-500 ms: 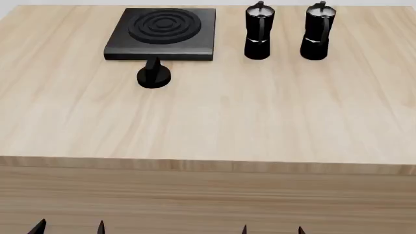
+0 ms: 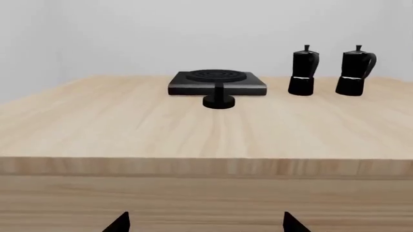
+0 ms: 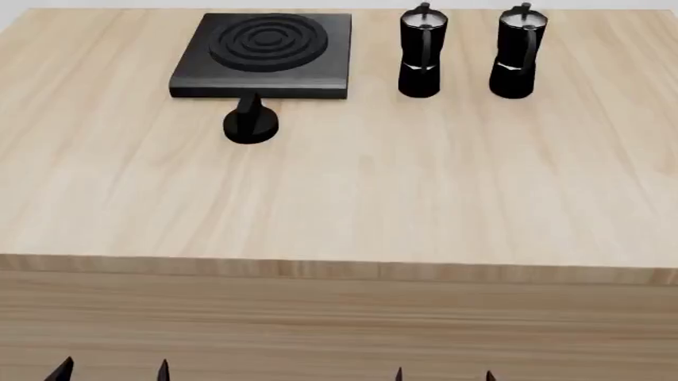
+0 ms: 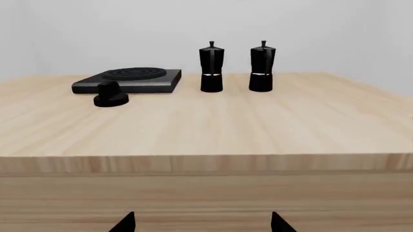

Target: Put the right moka pot on the stove.

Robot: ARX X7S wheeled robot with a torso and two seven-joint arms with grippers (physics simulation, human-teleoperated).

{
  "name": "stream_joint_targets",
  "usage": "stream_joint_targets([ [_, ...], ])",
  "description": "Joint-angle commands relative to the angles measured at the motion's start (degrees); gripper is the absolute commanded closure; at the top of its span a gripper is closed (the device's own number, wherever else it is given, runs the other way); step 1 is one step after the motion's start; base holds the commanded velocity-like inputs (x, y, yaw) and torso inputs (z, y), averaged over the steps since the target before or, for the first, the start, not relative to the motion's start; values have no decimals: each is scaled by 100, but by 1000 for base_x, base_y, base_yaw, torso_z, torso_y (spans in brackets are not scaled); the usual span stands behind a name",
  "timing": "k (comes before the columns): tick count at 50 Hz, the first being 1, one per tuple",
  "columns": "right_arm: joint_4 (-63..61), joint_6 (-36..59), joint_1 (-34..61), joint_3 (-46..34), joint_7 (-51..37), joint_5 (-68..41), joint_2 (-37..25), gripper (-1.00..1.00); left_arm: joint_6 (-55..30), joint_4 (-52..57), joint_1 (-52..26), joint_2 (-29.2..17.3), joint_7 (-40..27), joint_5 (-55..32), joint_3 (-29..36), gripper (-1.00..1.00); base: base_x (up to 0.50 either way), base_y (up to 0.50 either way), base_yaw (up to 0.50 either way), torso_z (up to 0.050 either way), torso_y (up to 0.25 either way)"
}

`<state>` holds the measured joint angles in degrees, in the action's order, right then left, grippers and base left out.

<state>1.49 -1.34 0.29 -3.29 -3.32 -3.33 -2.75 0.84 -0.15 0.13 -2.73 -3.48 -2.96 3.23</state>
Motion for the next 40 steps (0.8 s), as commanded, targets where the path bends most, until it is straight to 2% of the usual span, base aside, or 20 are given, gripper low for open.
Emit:
stream_joint_targets([
  [1,-163,159,-10,-141,-137,-90,-119,-100,-45,0,-34,-129,-108,-96,146,-100,0,0,0,0,0],
  [13,-110,157,16,-255,-270,-105,-196,-100,199,47,19,-235,-137,-176,245,-100,0,0,0,23,1],
  [40,-146,134,21,-439,-540,-204,-345,-100,252,89,22,-399,-299,-368,416,-100,0,0,0,50,30],
])
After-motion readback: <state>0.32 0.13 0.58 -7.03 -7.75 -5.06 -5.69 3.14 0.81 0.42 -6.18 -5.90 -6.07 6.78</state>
